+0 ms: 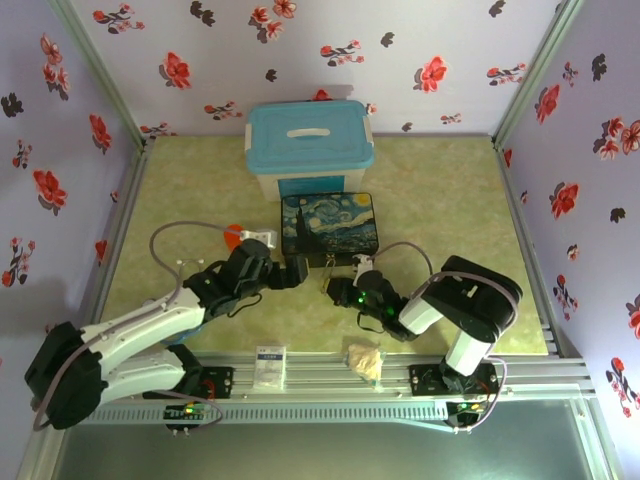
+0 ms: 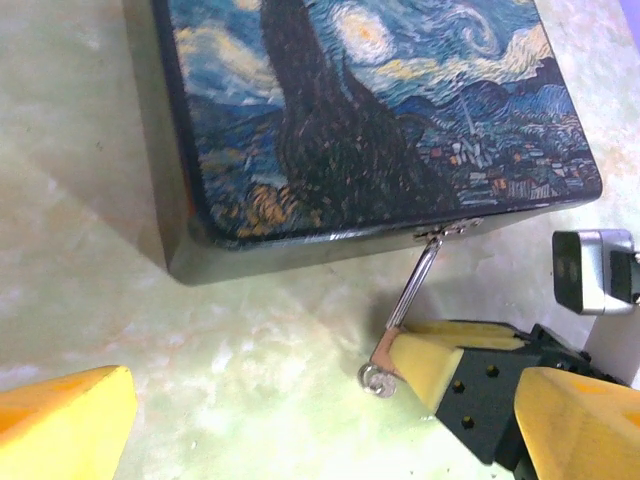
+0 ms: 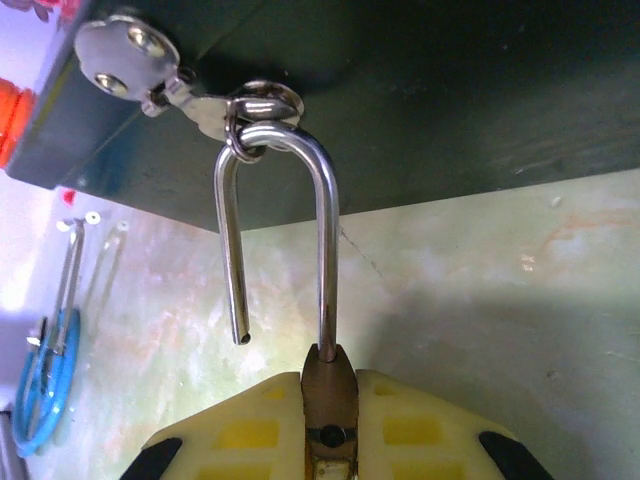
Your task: Unlock the padlock with the key
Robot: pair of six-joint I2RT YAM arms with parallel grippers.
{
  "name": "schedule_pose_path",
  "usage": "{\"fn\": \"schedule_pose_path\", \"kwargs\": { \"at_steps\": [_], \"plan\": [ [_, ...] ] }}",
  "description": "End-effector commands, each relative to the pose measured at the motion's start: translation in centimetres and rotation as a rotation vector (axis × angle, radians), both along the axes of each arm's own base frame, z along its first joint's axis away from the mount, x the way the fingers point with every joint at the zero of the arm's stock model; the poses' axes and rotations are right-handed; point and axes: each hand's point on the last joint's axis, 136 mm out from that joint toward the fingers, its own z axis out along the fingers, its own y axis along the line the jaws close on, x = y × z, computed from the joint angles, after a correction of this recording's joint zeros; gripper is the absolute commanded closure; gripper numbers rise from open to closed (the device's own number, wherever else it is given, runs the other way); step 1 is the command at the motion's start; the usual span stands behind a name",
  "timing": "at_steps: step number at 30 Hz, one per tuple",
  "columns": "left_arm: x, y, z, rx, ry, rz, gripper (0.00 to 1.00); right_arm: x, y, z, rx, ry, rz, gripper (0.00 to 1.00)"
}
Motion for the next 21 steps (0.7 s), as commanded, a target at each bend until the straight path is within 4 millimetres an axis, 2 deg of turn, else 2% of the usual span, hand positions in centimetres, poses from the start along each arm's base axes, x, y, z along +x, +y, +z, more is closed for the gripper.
{"fn": "schedule_pose_path", "kwargs": {
  "at_steps": [1,7,11,14,17,21],
  "plan": [
    [2.2,-1.6,2.7,0.021,-0.101,-0.029,0.06,0.1,-0.3,0.2,0.089,0.029,-0.055,0.93],
    [5.0,-3.7,3.7,0.222,-0.194,-0.055,0.11,0.4,-0.8,0.0,0.104,0.038,-0.103,0.95],
    [6.6,-4.7,2.0,0.327,-0.203,-0.067,0.17,0.6,-1.2,0.1,0.104,0.034,-0.136,0.97],
    [7.3,-5.3,0.4,0.415,-0.195,-0.082,0.24,0.9,-2.2,-0.4,0.093,0.065,-0.217,0.98],
    [7.1,-5.6,-1.0,0.509,-0.198,-0.091,0.24,1.2,-2.5,-0.3,0.121,0.082,-0.281,0.99],
    [6.4,-5.5,-3.0,0.551,-0.174,-0.093,0.26,1.8,-2.8,0.1,0.179,0.089,-0.367,0.97]
  ]
}}
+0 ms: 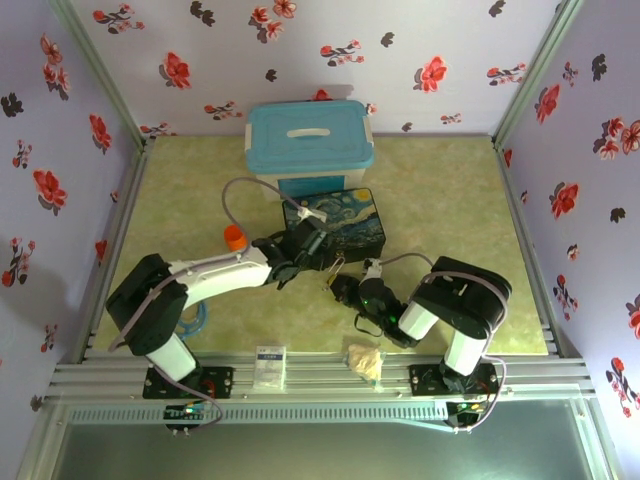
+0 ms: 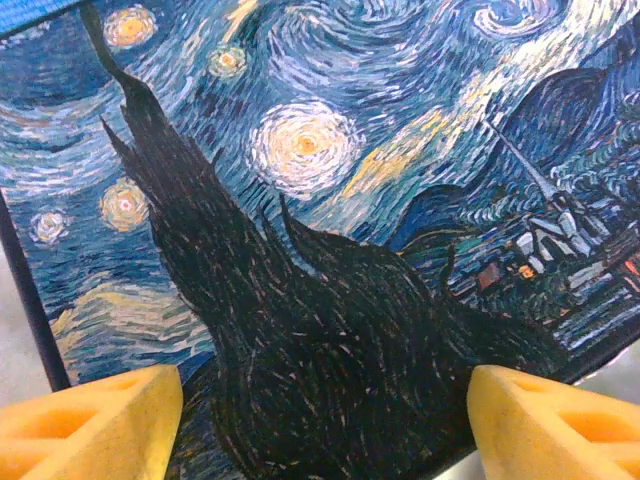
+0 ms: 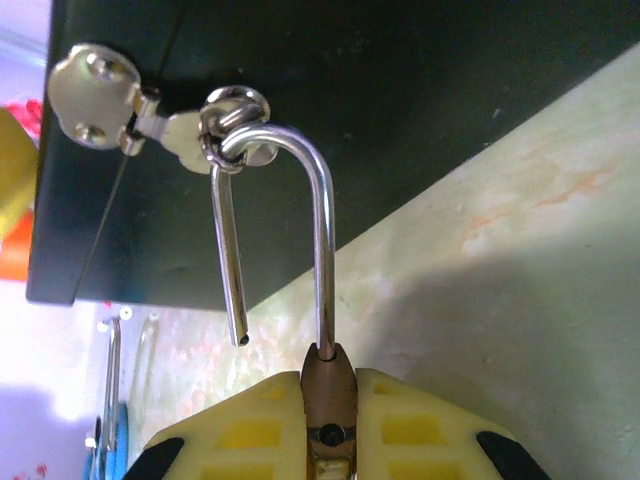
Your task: Unlock the padlock with the key
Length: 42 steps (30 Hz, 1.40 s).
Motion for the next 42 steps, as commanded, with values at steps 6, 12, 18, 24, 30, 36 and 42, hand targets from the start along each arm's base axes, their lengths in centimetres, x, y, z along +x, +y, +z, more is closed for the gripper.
{"fn": "schedule_pose_path", "kwargs": {
  "at_steps": [6,12,18,24,30,36,42],
  "plan": [
    [-0.5,2.1,-3.2,0.136,0.013,0.03,0.3,2.1,-1.3,0.7,0.157,-0.008,-0.22,0.99],
    [-1.5,3.5,-4.5,0.166,0.027,0.041,0.32,2.9,-1.7,1.8,0.153,-0.058,-0.26,1.0],
    [-2.3,4.4,-5.4,0.179,0.033,0.037,0.33,3.9,-2.9,2.4,0.18,-0.066,-0.329,1.0],
    [-2.7,4.6,-6.0,0.189,0.04,0.031,0.33,4.4,-3.3,4.7,0.197,-0.127,-0.348,1.0],
    [-2.9,4.5,-6.1,0.181,0.034,0.025,0.33,4.7,-5.2,3.7,0.249,-0.075,-0.458,1.0],
    [-3.2,4.7,-6.4,0.19,0.036,0.017,0.33,4.9,-6.0,4.3,0.237,-0.109,-0.492,1.0],
    [-3.5,4.8,-6.6,0.191,0.036,0.012,0.33,5.0,-6.8,2.8,0.249,-0.069,-0.55,1.0]
  ]
}}
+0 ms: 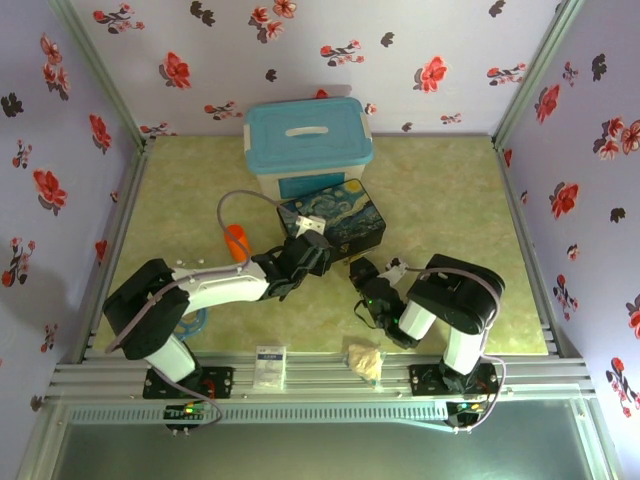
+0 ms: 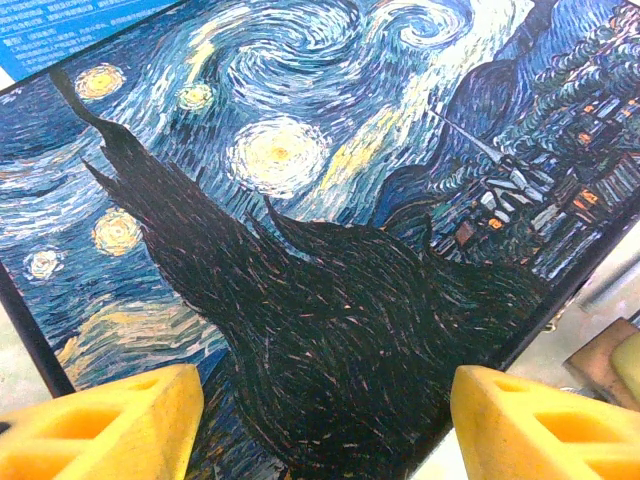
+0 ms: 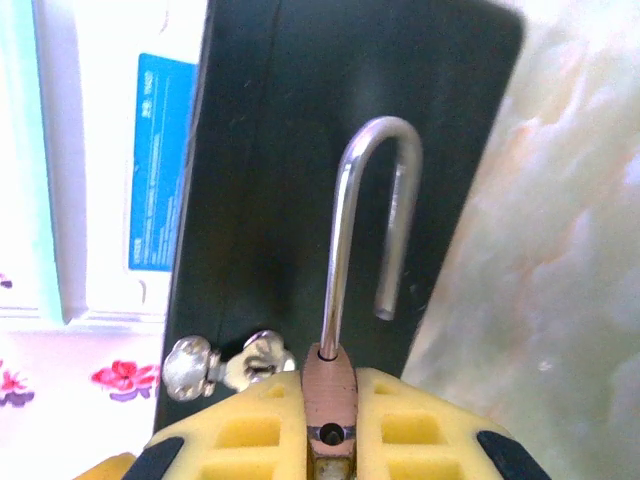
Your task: Unlock the padlock with the key
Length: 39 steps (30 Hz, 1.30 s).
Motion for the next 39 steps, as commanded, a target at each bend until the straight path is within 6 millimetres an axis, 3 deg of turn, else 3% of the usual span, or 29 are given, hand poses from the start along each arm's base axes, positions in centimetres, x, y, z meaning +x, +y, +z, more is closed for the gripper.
{"fn": "schedule_pose_path", "kwargs": {
  "at_steps": [1,6,9,12,17,23,28,39],
  "plan": [
    [-3.1,4.9,-6.3,0.26,0.153,0.003,0.33,0.6,-1.2,0.8,0.014,-0.035,-0.08,1.0],
    [-3.2,5.0,-6.1,0.259,0.153,0.004,0.33,0.5,-1.4,2.4,-0.086,-0.097,-0.015,1.0],
    [-3.1,4.9,-5.5,0.259,0.145,-0.005,0.32,0.3,-1.1,0.4,-0.117,0.015,0.109,1.0],
    [-2.8,4.7,-4.6,0.268,0.13,-0.022,0.31,-1.2,-0.3,-1.2,-0.186,0.139,0.281,1.0],
    [-2.1,4.7,-3.4,0.28,0.106,-0.055,0.29,-4.4,-1.6,-1.3,-0.345,0.27,0.456,1.0],
    [-1.5,4.2,-1.7,0.252,0.081,-0.083,0.28,-6.8,-3.3,-0.8,-0.281,0.369,0.632,1.0],
    [-1.5,3.8,-0.1,0.255,0.048,-0.134,0.26,-7.9,-3.0,0.1,-0.216,0.413,0.771,1.0],
    [-3.1,4.2,5.5,0.081,0.002,-0.124,0.13,-10.4,-5.3,-2.6,-0.279,0.585,0.825,1.0]
  ]
}}
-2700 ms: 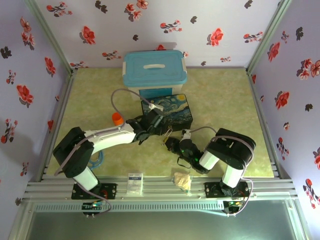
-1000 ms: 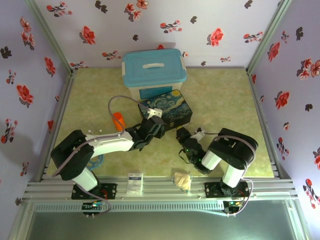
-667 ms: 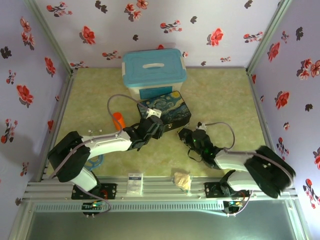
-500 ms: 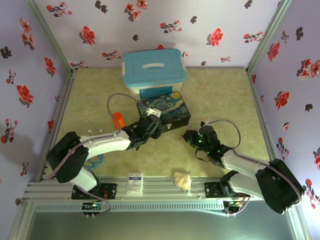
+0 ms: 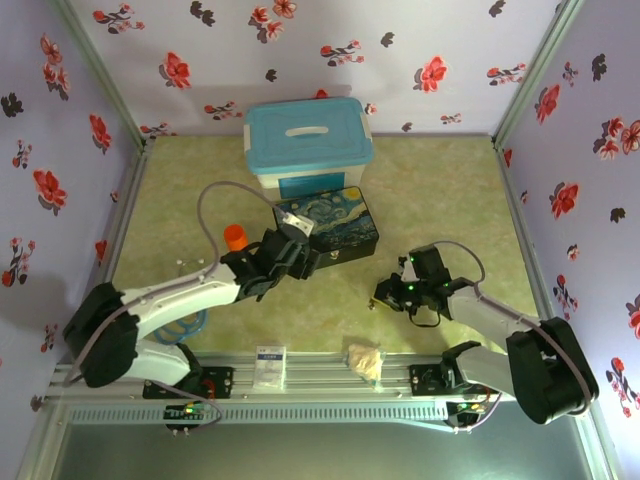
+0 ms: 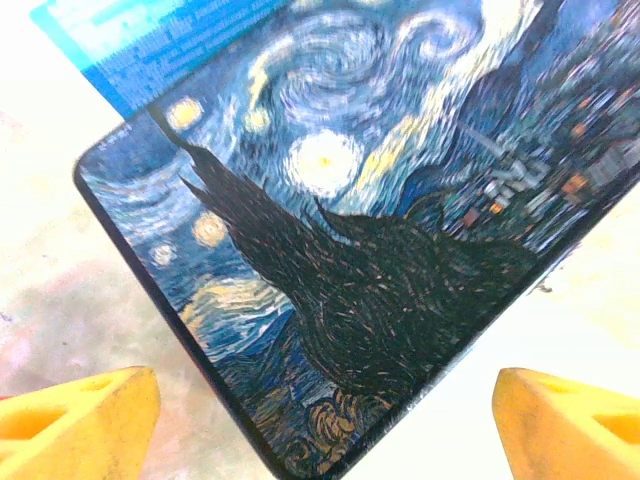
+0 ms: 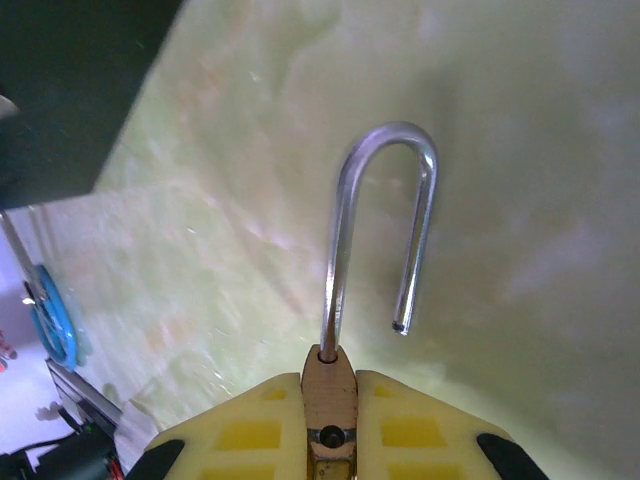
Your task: Unlock the padlock with the key
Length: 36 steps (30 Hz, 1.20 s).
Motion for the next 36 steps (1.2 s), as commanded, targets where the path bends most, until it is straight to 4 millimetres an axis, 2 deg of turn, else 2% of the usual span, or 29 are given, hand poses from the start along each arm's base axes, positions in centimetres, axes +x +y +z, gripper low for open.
{"fn": "schedule_pose_path", "kwargs": {
  "at_steps": [1,7,9,13,19,24,31,36],
  "plan": [
    [-1.2,-0.2,1.1,-0.074,0.023,-0.014,0.13,-1.2,-0.3,-0.4,-0.017,0.044,0.042,1.0],
    [-2.7,-1.3,1.5,-0.229,0.06,-0.036,0.13,-1.1,-0.4,-0.6,0.007,0.026,0.025,1.0],
    [-2.9,-1.2,1.0,-0.24,0.073,-0.03,0.14,-0.2,0.1,0.5,0.047,-0.022,0.008,1.0],
    [-3.3,-1.5,0.2,-0.245,0.106,-0.036,0.23,1.4,1.0,2.9,0.1,-0.081,0.007,1.0],
    [-4.9,-2.7,-0.8,-0.329,0.144,-0.06,0.32,2.0,1.6,2.7,0.138,-0.091,0.003,1.0],
    [-6.2,-3.9,-1.7,-0.381,0.159,-0.087,0.34,4.0,2.9,4.8,0.252,-0.211,-0.017,1.0],
    [-6.0,-4.4,-3.5,-0.355,0.187,-0.074,0.35,4.4,3.9,3.9,0.237,-0.234,0.023,1.0],
    [-6.1,-4.8,-4.4,-0.344,0.202,-0.072,0.35,3.9,3.8,2.1,0.215,-0.207,0.03,1.0]
  ]
}}
